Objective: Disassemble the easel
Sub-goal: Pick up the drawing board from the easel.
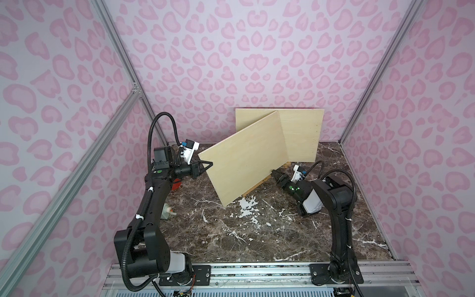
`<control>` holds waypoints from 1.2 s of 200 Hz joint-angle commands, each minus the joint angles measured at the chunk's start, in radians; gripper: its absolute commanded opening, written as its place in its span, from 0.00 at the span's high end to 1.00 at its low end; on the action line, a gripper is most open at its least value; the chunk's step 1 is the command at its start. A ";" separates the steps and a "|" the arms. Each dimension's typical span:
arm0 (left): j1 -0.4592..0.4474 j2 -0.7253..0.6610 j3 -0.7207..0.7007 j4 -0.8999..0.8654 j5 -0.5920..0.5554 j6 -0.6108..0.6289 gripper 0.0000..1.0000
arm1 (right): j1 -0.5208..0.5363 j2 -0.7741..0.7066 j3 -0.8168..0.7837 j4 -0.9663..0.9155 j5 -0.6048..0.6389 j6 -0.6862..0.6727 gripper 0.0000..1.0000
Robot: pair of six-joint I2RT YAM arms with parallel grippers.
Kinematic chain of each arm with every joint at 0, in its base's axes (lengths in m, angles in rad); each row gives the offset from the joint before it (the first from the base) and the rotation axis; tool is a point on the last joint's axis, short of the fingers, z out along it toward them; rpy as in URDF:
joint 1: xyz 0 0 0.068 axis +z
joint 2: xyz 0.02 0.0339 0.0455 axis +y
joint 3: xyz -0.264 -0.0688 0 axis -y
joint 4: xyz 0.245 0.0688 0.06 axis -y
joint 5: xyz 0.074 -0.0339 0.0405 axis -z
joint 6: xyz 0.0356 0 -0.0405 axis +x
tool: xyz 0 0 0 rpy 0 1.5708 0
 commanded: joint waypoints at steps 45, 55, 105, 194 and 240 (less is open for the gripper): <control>0.001 0.010 0.018 0.011 0.034 0.041 0.98 | -0.022 0.110 0.116 0.314 0.011 0.008 0.14; 0.001 0.013 0.020 0.010 0.034 0.041 0.98 | -0.023 0.123 0.142 0.314 0.003 0.009 0.14; 0.001 0.016 0.020 -0.005 0.036 0.051 0.98 | -0.022 0.157 0.251 0.315 -0.022 0.032 0.21; 0.000 0.007 0.025 -0.009 0.060 0.040 0.98 | -0.015 0.148 0.360 0.315 -0.057 0.060 0.29; -0.007 -0.025 0.025 -0.010 0.061 0.028 0.98 | -0.016 0.073 0.338 0.315 -0.062 0.047 0.31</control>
